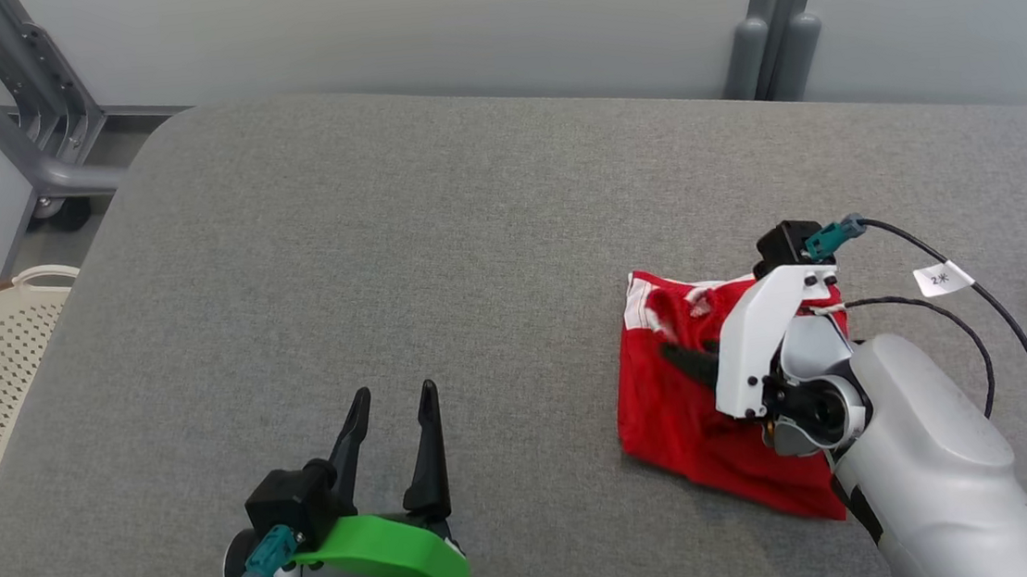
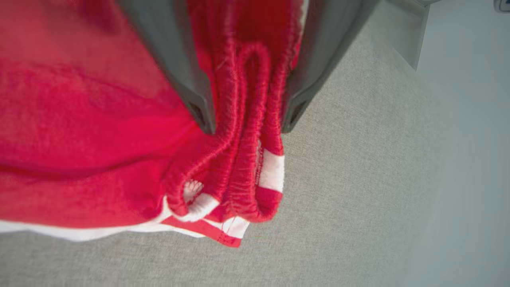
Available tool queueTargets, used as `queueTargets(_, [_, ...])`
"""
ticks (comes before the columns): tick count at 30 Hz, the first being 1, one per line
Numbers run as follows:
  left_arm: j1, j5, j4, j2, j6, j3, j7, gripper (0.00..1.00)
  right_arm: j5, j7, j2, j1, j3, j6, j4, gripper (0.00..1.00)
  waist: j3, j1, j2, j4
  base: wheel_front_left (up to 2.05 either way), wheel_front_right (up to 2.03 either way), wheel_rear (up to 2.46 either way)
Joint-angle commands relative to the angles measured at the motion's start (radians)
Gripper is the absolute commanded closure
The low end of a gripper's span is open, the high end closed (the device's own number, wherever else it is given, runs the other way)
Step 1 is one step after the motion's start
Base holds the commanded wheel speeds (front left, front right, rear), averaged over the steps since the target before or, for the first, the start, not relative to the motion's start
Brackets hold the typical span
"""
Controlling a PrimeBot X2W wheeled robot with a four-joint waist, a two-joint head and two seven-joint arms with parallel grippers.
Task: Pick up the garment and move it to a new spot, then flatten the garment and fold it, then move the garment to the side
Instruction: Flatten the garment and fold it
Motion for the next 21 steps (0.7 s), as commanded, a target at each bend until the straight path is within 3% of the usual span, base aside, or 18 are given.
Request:
queueTargets(1, [-0.016,0.0,0.002,-0.003,-0.007,0.002,-0.004,0.0,0.009,-0.015,-0.003,-0.019,0.007,0.0,0.013,0.0,0.0,0.0,0.0,0.0,0.0,0.0,0.0])
queueTargets(13, [0.005,0.014,-0.003,-0.002,-0.006,0.016,-0.005,0.0,0.147,-0.14,-0.003,-0.111,0.114,0.0,0.049,0.0,-0.018,0.0,0.0,-0.033,0.0,0.0,0.0])
queueTargets(21, [0.024,0.022,-0.017,0.007,0.0,0.023,-0.005,0.0,0.105,-0.207,-0.006,-0.094,0.079,0.0,0.02,0.0,-0.025,0.0,0.0,-0.089,0.0,0.0,0.0])
